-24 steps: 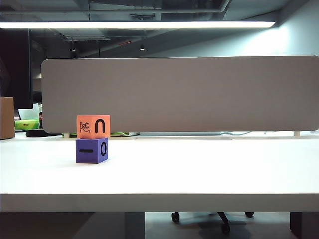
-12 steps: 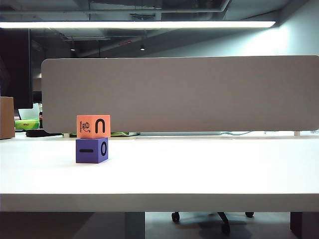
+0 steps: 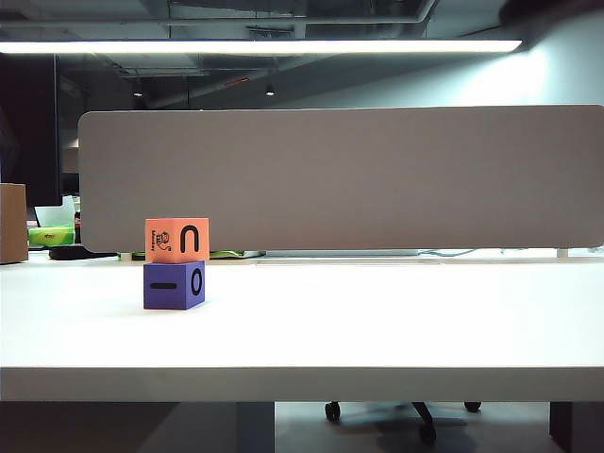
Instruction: Stack the letter block on the right onto the letter block on the left.
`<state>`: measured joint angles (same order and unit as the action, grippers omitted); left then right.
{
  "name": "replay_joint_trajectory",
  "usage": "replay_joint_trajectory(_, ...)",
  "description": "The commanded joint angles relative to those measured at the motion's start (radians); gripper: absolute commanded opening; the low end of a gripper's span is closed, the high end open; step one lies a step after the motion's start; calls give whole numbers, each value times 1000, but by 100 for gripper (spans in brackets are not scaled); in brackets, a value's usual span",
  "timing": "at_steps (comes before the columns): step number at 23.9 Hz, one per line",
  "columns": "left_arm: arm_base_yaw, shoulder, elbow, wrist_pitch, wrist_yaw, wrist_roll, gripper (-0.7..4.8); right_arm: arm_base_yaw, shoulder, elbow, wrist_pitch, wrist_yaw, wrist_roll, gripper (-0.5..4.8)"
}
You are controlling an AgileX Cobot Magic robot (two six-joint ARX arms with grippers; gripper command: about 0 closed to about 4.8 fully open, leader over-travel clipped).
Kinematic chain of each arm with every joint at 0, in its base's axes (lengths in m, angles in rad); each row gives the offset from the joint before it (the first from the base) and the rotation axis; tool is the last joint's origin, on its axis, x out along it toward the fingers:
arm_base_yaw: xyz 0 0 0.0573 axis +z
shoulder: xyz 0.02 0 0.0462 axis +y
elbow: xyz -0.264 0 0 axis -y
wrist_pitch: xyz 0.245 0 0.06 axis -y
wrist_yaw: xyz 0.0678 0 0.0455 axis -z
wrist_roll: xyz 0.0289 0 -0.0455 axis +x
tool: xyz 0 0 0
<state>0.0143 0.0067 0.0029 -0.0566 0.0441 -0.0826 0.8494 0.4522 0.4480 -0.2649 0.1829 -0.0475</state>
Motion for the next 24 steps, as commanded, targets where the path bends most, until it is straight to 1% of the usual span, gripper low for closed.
replay_joint_trajectory(1, -1, 0, 5, 10, 1, -3, -5, -30, -1, -87, 160, -6, -6, -5)
replay_joint_trajectory(4, -1, 0, 5, 10, 1, -3, -5, -72, -3, -178, 283, -81, -5, -5)
replay_joint_trajectory(5, -1, 0, 5, 10, 2, -3, -5, -119, -26, -233, 343, -130, -3, -5)
replay_joint_trajectory(6, -1, 0, 5, 10, 1, -3, -5, -179, -56, -266, 358, -158, 5, -5)
replay_joint_trajectory(8, -1, 0, 5, 10, 1, -3, -5, -262, -92, -288, 357, -197, 21, -5)
replay_joint_trajectory(9, -1, 0, 5, 10, 1, -3, -5, -351, -139, -305, 354, -229, 18, -5)
replay_joint_trajectory(10, -2, 0, 5, 9, 1, -3, -5, -428, -200, -322, 347, -229, 10, -5)
replay_joint_trajectory(13, -2, 0, 5, 9, 2, -3, -5, -532, -295, -347, 344, -231, -2, -5)
replay_joint_trajectory(17, -2, 0, 5, 9, 2, -3, -5, -635, -363, -374, 344, -232, -2, -5)
replay_joint_trajectory(21, -2, 0, 5, 9, 1, -3, -5, -724, -398, -400, 344, -276, -2, -5)
replay_joint_trajectory(23, -2, 0, 5, 9, 1, -3, -5, -800, -439, -436, 344, -287, -2, -5)
replay_joint_trajectory(24, -2, 0, 5, 9, 1, -3, -5, -814, -451, -447, 344, -289, -1, -5)
